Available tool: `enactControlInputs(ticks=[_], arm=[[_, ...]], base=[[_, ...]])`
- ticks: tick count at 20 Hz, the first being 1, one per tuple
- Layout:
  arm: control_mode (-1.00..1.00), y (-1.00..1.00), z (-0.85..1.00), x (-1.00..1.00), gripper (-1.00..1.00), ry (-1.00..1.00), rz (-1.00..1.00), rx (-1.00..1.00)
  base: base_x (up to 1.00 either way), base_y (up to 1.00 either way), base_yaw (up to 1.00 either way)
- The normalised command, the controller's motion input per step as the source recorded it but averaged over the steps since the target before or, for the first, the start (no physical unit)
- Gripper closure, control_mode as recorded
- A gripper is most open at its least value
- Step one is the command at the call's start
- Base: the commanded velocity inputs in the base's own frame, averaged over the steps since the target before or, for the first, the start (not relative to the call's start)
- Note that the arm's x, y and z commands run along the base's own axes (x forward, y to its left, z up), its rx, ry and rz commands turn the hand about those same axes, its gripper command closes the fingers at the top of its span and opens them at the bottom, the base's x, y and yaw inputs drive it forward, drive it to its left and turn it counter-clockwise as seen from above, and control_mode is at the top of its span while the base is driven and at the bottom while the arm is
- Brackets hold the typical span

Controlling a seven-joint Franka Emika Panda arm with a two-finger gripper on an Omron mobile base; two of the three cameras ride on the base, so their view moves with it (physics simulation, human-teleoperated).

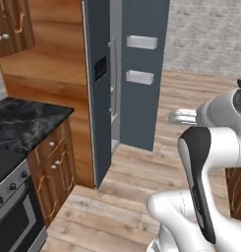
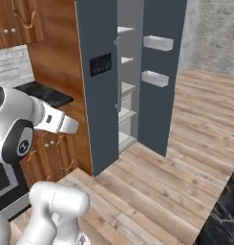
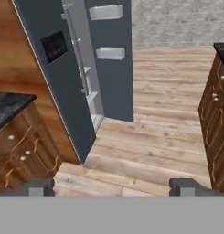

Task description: Take the cheese, chicken drumstick, and bell pepper from the fridge and place them on the plate on the dining counter to create an appetizer plate.

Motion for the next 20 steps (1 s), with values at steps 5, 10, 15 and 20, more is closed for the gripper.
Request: enactControlInputs(ticks=[5,10,15,20], arm=[[1.00,0.00,0.00,0.00,-1.00,0.00,0.00,0.00],[1.00,0.00,0.00,0.00,-1.00,0.00,0.00,0.00],[1.00,0.00,0.00,0.00,-1.00,0.00,0.00,0.00],[1.00,0.00,0.00,0.00,-1.00,0.00,0.00,0.00]], base=[[1.00,-0.47,0.35],[0.88,-0.73,0.48],[0.62,-0.85,0.50],[0.41,-0.81,0.46]])
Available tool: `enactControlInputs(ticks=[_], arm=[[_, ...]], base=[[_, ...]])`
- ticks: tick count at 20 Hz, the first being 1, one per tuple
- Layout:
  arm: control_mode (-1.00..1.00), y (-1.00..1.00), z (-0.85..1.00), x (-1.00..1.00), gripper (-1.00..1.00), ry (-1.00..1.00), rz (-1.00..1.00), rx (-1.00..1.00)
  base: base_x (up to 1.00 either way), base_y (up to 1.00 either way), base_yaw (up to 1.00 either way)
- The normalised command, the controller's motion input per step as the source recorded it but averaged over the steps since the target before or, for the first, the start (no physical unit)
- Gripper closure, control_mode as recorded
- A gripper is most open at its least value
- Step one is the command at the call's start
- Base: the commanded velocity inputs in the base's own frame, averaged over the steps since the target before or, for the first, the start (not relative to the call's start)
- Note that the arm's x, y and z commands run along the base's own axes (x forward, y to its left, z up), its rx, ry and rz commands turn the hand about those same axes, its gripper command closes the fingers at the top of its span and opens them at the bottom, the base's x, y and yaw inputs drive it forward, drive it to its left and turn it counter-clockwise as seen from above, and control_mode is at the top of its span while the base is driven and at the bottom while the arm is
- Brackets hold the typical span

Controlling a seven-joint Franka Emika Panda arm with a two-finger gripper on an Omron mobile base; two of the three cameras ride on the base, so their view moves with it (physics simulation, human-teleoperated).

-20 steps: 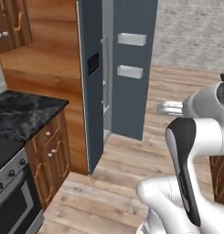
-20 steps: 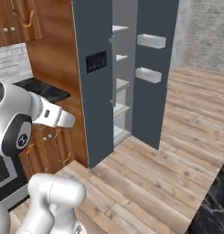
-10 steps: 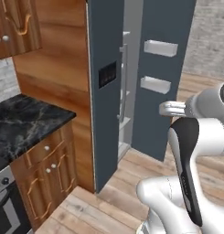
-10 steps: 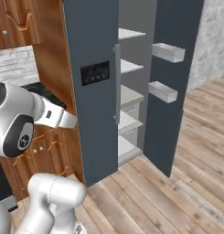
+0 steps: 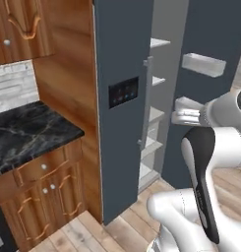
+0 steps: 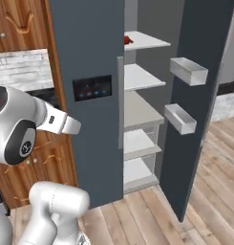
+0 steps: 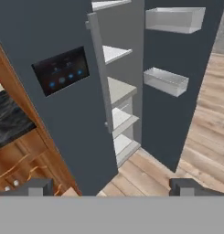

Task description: Take the cheese, chicken drumstick, and bell pepper from the fridge and place them on the plate on the dining counter to create an appetizer plate.

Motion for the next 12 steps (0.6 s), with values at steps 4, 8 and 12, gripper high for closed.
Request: enactControlInputs(ticks=[4,8,12], arm=[[1.00,0.00,0.00,0.00,-1.00,0.00,0.00,0.00],[1.00,0.00,0.00,0.00,-1.00,0.00,0.00,0.00],[1.00,0.00,0.00,0.00,-1.00,0.00,0.00,0.00]], base=[[0.20,-0.79,0.44],[0.08,-0.76,0.41],[0.01,-0.66,0.41]])
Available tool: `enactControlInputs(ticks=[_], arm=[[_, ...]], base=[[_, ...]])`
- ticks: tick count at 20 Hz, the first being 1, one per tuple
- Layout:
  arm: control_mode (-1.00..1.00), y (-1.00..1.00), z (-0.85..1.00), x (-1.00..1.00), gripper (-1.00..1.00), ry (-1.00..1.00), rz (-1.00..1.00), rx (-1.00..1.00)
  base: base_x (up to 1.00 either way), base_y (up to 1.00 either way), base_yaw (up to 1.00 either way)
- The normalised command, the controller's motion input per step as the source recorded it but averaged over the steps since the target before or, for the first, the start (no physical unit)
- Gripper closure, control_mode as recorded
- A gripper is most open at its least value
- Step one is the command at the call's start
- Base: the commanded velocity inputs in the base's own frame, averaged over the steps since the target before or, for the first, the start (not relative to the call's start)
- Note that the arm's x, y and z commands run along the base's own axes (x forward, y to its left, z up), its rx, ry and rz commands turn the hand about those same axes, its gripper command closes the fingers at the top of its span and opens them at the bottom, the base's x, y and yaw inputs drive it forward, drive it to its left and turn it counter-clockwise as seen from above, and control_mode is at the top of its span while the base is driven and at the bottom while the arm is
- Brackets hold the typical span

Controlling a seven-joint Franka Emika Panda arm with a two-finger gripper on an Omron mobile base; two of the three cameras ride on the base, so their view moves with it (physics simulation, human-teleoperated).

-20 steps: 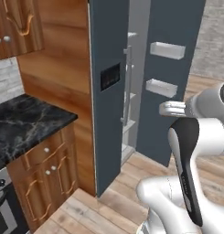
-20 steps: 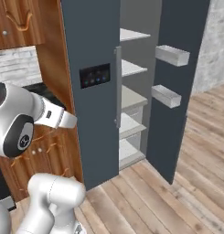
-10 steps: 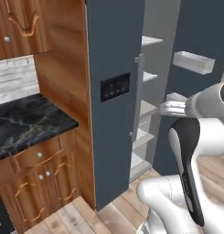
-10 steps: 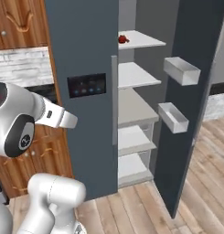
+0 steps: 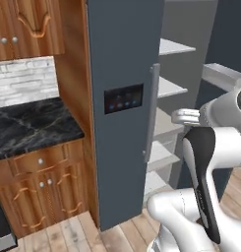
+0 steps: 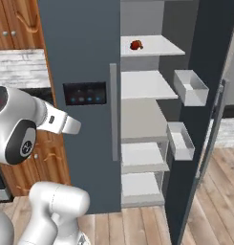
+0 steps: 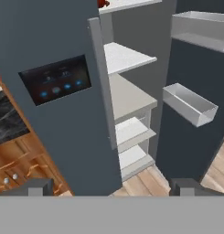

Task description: Take the cheese, chicken drumstick, and bell pepper from the fridge and place them on the plate on the dining counter to create an appetizer plate.

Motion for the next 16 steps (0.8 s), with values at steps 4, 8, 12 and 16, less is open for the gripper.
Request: enactControlInputs(ticks=[4,8,12,16], arm=[[1.00,0.00,0.00,0.00,-1.00,0.00,0.00,0.00],[1.00,0.00,0.00,0.00,-1.00,0.00,0.00,0.00],[1.00,0.00,0.00,0.00,-1.00,0.00,0.00,0.00],[1.00,0.00,0.00,0.00,-1.00,0.00,0.00,0.00]], base=[[0.00,-0.64,0.38],[0.00,-0.67,0.34],[0.00,-0.64,0.27],[0.01,-0.41,0.18]])
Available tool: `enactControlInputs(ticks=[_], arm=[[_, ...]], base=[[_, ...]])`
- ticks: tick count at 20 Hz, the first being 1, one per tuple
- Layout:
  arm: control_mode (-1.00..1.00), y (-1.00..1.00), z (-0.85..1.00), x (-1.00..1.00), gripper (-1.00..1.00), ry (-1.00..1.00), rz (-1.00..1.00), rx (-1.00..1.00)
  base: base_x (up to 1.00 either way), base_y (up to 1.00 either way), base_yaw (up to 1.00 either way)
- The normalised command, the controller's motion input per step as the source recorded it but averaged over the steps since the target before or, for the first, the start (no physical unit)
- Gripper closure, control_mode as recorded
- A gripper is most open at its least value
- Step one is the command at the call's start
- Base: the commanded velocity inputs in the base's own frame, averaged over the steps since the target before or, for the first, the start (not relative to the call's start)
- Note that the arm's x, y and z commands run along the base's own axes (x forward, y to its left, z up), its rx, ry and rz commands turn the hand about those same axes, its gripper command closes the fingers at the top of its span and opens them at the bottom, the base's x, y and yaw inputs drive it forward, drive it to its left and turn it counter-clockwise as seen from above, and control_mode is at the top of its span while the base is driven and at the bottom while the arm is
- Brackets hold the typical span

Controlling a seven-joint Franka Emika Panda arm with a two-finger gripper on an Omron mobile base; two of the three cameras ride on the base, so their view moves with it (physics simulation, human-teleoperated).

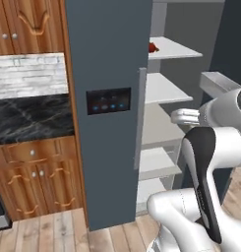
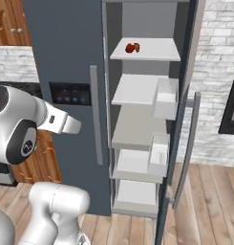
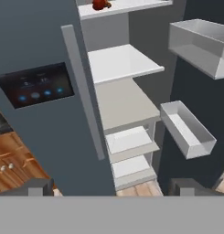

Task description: Take the cheese, chicken drumstick, and bell pepper from the fridge and place them on the plate on the dining counter to create an appetizer plate.

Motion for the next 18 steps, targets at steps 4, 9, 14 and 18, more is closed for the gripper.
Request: enactControlInputs(ticks=[4,9,14,18], arm=[[1.00,0.00,0.00,0.00,-1.00,0.00,0.00,0.00],[1.00,0.00,0.00,0.00,-1.00,0.00,0.00,0.00],[1.00,0.00,0.00,0.00,-1.00,0.00,0.00,0.00],[1.00,0.00,0.00,0.00,-1.00,0.00,0.00,0.00]], base=[[0.56,0.00,0.12],[0.23,-0.20,0.12],[0.00,-0.55,0.15],[0.02,-0.32,0.14]])
